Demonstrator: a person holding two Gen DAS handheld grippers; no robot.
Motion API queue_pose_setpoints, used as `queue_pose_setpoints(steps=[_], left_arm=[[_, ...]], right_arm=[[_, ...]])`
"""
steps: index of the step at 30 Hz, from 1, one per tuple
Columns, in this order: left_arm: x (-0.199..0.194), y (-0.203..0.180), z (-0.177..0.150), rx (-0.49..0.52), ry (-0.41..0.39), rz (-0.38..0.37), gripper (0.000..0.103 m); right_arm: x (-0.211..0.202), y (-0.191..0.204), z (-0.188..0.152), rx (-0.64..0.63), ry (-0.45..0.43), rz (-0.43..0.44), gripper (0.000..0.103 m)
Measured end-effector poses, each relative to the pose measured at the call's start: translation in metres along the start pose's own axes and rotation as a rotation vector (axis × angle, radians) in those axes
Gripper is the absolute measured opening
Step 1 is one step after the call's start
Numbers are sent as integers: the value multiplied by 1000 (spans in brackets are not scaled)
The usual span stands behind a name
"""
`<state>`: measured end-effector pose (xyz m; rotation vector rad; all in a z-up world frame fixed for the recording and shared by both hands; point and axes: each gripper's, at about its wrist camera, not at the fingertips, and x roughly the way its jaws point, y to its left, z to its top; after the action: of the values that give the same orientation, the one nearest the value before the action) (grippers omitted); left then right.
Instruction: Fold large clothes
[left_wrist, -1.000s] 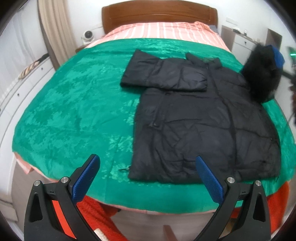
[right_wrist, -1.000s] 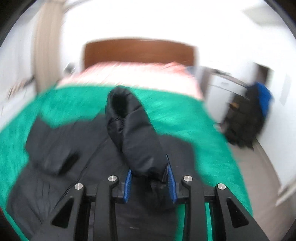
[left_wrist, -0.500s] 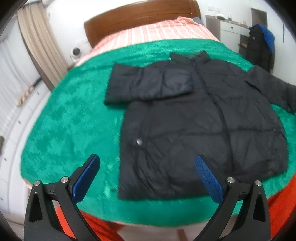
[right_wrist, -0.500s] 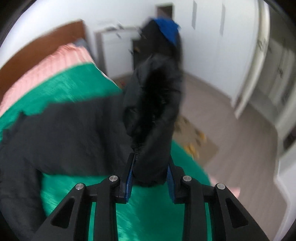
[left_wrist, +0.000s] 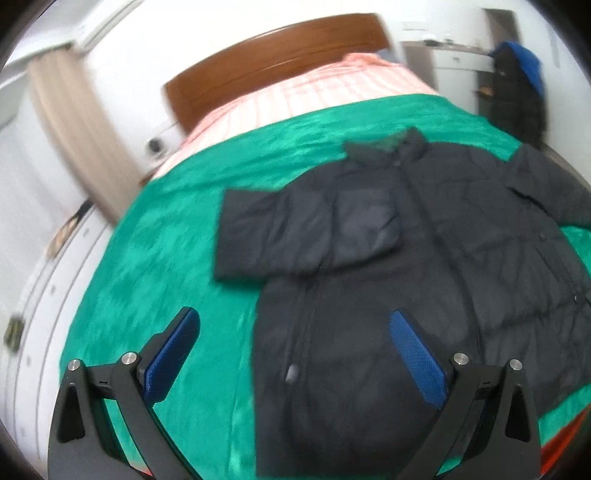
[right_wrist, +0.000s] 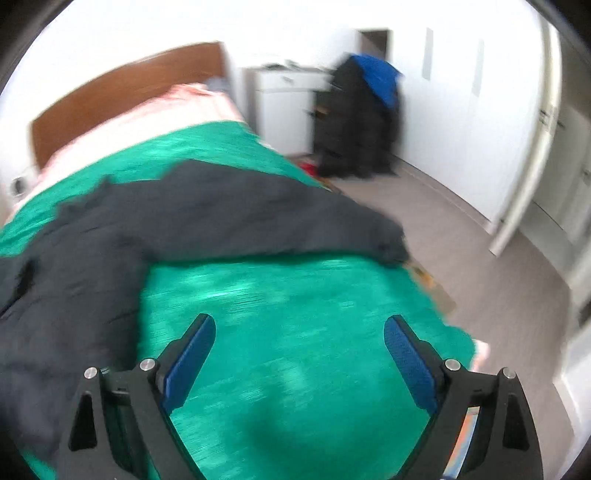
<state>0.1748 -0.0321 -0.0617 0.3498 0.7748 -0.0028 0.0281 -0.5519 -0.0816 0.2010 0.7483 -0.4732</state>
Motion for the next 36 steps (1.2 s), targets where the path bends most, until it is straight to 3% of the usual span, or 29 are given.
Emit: queue_pose_setpoints(steps=[3,5,8,11,12,13,14,15,16,19,23,26,29,34,35,36], left_arm=[[45,-22,42,107,19,-159,103],[74,-38,60,153,43,-200,103],[131,-69,77,214,92,-171,103],[197,-85,72,216,229,-112,99],[207,-82,68,190,252,-125,73],[211,-74,66,143,255,-124,57],[208,-65,66,110,248,-99,31],[202,-50,68,56,234,-100,23],[192,-29,70,-14,217,-136,21],[155,48,76,-192,138,-139,20],[115,174,59,-411,55,12,20],[117,254,20,-554,93,137,19],[147,321,-43,-722,210,235,19],[195,344,-105,-862,331,183,21],[197,341,-111,-865,349,180,32],[196,338,-115,-869,364,191,49]], right_arm=[[-28,42,-27,-38,-24,92,92],[-39,66,-47,-60,-38,154,92],[-41,101,-72,-76,-53,219,92],[-52,130,-94,-128,-48,296,92],[-56,136,-100,-160,-50,311,92],[-55,141,-99,-188,-60,312,92],[-60,141,-106,-205,-71,306,92],[-63,140,-108,-218,-82,302,92],[-63,142,-108,-225,-95,300,92],[-70,139,-109,-217,-127,293,92],[-79,133,-101,-176,-162,295,92],[-77,136,-99,-168,-160,300,92],[-73,143,-100,-178,-130,314,92],[-66,149,-102,-181,-71,337,92],[-64,146,-101,-168,-58,343,92],[-62,142,-100,-151,-43,343,92]])
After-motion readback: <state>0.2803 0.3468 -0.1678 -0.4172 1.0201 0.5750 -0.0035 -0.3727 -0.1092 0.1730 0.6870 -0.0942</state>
